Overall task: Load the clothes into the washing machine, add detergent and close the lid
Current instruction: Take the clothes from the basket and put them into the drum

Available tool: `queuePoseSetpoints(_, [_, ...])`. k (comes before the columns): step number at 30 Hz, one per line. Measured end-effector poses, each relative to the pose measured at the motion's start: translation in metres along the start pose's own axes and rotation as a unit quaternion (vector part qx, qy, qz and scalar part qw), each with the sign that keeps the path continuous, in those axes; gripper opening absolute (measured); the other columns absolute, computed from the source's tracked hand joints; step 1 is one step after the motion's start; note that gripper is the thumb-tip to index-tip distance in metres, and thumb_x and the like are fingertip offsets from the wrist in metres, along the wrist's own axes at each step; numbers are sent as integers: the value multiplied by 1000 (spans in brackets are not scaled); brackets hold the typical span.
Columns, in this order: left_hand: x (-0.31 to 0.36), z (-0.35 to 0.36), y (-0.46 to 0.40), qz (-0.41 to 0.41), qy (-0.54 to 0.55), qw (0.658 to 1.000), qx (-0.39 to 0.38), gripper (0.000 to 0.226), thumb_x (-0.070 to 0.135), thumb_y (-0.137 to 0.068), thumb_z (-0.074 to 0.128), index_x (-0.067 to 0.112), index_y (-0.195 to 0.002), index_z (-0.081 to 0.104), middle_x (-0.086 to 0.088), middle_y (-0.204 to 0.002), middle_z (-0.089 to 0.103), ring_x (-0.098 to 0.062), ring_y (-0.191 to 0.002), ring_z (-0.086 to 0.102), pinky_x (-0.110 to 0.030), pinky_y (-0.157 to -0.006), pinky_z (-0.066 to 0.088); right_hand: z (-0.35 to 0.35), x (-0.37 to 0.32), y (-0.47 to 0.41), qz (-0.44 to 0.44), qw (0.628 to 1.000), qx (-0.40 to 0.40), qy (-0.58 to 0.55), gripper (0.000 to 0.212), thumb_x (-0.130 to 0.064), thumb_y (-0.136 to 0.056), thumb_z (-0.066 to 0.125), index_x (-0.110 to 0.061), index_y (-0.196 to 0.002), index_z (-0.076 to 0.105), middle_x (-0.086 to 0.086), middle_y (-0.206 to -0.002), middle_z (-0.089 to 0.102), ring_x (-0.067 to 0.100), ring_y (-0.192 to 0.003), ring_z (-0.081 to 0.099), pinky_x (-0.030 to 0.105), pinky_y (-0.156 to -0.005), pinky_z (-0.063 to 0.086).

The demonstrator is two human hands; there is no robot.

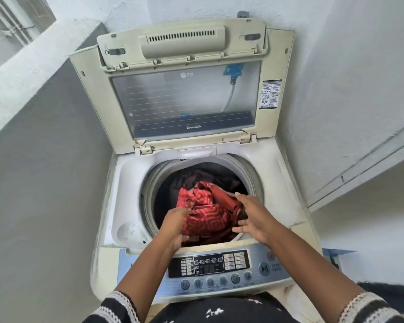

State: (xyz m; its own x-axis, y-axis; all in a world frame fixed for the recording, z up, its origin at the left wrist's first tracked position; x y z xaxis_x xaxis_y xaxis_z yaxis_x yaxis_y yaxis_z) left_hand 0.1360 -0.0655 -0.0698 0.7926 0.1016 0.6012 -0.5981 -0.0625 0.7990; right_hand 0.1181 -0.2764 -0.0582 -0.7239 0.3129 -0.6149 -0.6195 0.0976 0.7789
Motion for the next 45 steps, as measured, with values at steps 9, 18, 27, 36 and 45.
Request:
queuePoseSetpoints(9, [-18, 21, -17, 13, -20, 999, -21, 18, 20, -93, 59, 21, -111, 60, -3, -121, 59, -21, -108, 58, -38, -75, 52, -17, 0, 12, -28, 999, -27, 32, 41, -26, -99, 58, -11, -135, 46, 15, -141, 49, 40, -125, 53, 51, -104, 47])
queuePoseSetpoints(18, [-8, 86, 35, 171, -85, 976, -102, 22, 19, -94, 62, 22, -116, 60, -3, -112, 67, -19, -104, 65, -38, -91, 52, -69, -3, 53, -108, 994, 14, -18, 25, -27, -101, 53, -9, -117, 58, 16, -118, 66, 32, -105, 68, 40, -93, 55])
queuePoseSetpoints(27, [-71, 202, 138, 177, -116, 935, -284, 30, 7, -94, 60, 12, -124, 57, -9, -112, 69, -21, -101, 66, -35, -88, 51, -195, 23, 114, -133, 986, 71, -77, 22, -25, -103, 50, -8, -113, 59, 20, -112, 67, 34, -102, 69, 41, -92, 55])
queuePoseSetpoints(36, [-161, 281, 188, 138, -216, 912, -319, 27, 20, -95, 63, 24, -121, 60, -4, -117, 68, -19, -106, 67, -37, -95, 55, -337, 95, 171, -109, 967, 162, -166, 21, -22, -101, 53, -7, -115, 60, 22, -112, 68, 33, -101, 69, 36, -83, 56])
queuePoseSetpoints(45, [-239, 332, 206, 86, -276, 905, -313, 22, 16, -95, 62, 17, -117, 60, -13, -117, 65, -18, -95, 65, -29, -81, 55, -422, 158, 201, -98, 945, 210, -230, 15, -17, -102, 52, -7, -112, 59, 20, -108, 66, 31, -96, 67, 33, -75, 55])
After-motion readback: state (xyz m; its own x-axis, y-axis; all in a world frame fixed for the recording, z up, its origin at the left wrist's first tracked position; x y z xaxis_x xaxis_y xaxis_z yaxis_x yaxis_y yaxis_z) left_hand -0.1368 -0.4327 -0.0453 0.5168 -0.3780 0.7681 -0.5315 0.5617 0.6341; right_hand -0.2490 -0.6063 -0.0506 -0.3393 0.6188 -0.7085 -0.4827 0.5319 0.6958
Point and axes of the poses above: each hand's wrist, its own y-axis away from the middle knuckle, its own z-axis out of the palm, x = y × z, the point moved 7 cm from there along -y, towards the middle knuckle
